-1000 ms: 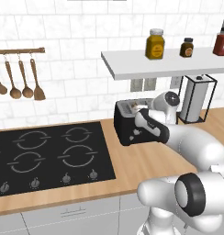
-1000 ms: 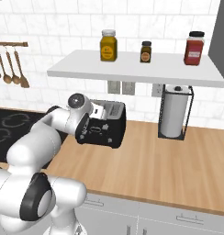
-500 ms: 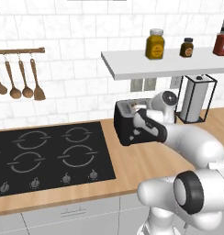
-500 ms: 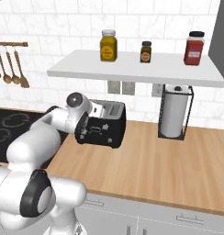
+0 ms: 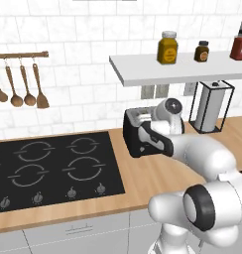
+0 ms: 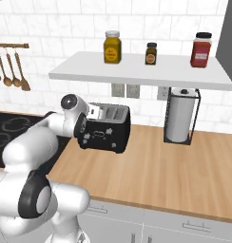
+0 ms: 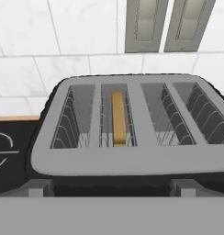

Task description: Start the toaster. Once the lever pops up, take the bread to the plate on the dining counter.

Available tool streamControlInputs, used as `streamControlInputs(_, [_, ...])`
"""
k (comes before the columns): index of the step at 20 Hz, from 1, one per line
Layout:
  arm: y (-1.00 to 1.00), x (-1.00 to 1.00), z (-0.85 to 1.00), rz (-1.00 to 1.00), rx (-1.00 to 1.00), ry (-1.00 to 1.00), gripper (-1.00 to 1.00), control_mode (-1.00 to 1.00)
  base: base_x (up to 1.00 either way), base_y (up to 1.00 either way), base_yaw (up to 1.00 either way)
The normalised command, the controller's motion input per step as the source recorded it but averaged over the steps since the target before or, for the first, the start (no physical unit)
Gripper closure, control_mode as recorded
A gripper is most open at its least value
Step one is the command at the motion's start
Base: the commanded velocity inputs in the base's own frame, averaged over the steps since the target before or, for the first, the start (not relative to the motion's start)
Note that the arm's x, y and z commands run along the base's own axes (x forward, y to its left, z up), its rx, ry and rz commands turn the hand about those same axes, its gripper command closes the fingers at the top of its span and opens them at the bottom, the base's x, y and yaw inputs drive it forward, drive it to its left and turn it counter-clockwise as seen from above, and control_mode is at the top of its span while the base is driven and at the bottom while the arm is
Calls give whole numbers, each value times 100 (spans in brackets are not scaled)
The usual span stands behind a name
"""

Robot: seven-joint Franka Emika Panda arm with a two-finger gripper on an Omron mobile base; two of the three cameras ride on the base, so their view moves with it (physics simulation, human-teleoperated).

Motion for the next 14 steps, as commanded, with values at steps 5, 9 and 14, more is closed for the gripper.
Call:
streamControlInputs(5, [0,28,0,0,0,0,-100,-100,0,0,0])
streamControlInputs(9, [-4,24,0,0,0,0,-100,-100,0,0,0])
streamControlInputs(14, [-15,31,0,0,0,0,-100,-100,0,0,0])
